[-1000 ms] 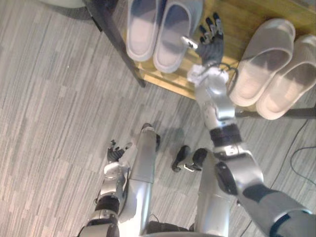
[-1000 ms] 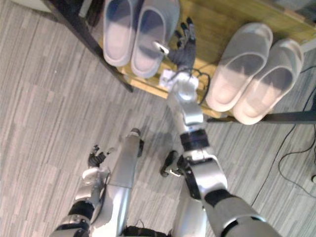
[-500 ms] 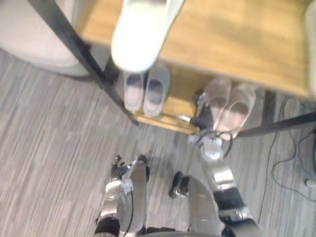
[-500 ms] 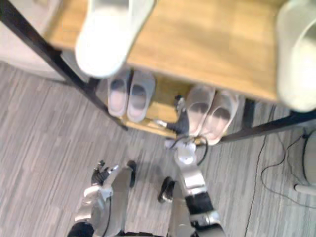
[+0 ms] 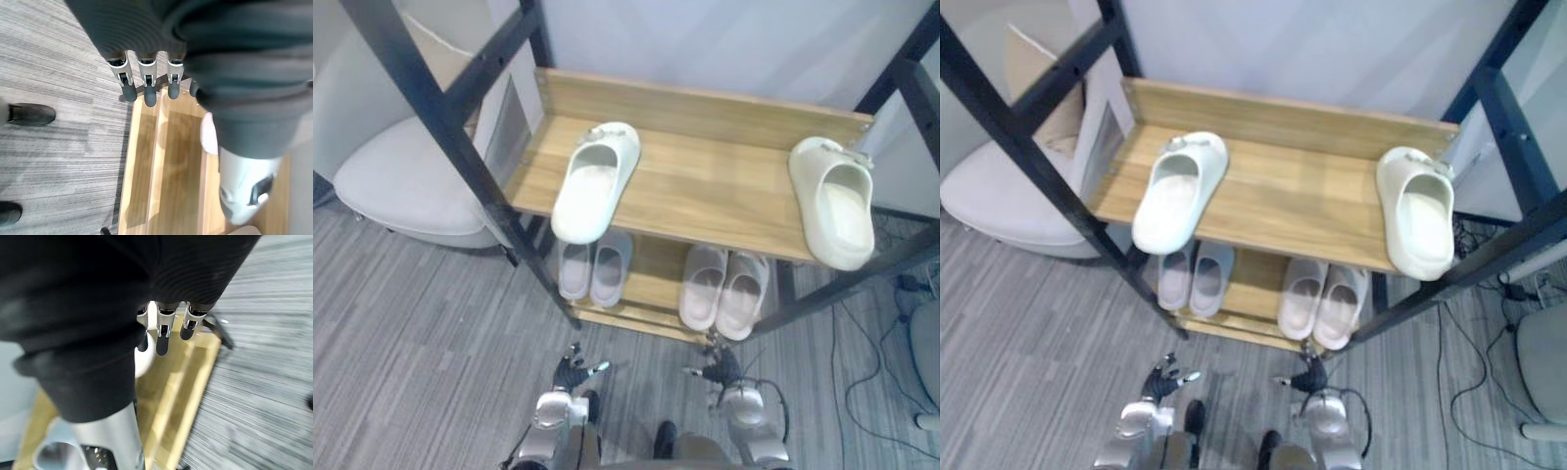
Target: Organize the slippers on the shoe rack
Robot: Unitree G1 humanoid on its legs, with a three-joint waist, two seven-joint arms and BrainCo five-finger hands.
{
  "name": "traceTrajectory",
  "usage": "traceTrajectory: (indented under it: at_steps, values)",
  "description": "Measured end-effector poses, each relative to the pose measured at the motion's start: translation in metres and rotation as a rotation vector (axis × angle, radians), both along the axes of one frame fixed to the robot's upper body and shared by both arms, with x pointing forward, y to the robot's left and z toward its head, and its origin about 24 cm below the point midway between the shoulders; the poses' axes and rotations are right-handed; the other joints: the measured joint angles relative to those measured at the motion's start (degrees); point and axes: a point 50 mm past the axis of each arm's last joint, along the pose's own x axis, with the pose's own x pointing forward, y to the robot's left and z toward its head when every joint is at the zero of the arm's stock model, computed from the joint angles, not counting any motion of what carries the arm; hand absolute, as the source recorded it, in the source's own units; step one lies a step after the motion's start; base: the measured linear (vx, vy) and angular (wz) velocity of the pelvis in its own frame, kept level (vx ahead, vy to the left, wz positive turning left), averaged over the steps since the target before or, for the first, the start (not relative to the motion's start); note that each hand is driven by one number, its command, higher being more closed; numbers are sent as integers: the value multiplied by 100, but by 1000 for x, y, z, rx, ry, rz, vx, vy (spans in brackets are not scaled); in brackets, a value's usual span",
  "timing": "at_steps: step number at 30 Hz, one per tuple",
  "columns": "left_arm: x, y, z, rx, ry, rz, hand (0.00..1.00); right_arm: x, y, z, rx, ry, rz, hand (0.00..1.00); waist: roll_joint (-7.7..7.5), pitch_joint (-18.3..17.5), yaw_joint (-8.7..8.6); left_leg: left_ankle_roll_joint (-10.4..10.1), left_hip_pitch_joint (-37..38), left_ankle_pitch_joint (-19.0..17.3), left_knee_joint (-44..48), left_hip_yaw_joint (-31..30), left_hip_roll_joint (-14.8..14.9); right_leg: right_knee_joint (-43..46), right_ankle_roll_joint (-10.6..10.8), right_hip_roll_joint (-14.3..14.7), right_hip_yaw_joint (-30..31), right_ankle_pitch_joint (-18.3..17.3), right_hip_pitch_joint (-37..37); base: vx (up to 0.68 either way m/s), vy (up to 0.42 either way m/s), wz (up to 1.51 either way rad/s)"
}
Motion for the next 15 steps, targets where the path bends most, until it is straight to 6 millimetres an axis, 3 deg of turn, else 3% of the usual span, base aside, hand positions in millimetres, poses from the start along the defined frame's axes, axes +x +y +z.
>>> traceTrajectory:
  at_steps: [9,15]
  values:
    - [-5,-21,-1,32,5,-193,0,-30,-8,-29,-27,183,-43,0,47,-152,-34,79,377,290,-523,-12,-20,-378,33,57,61,240,230,-51,21,-1]
    - [7,-68,36,-49,-192,-418,0,-39,-10,-35,-40,225,-46,0,137,-247,-84,108,490,326,-578,-25,-55,-571,109,68,75,308,411,-7,7,0]
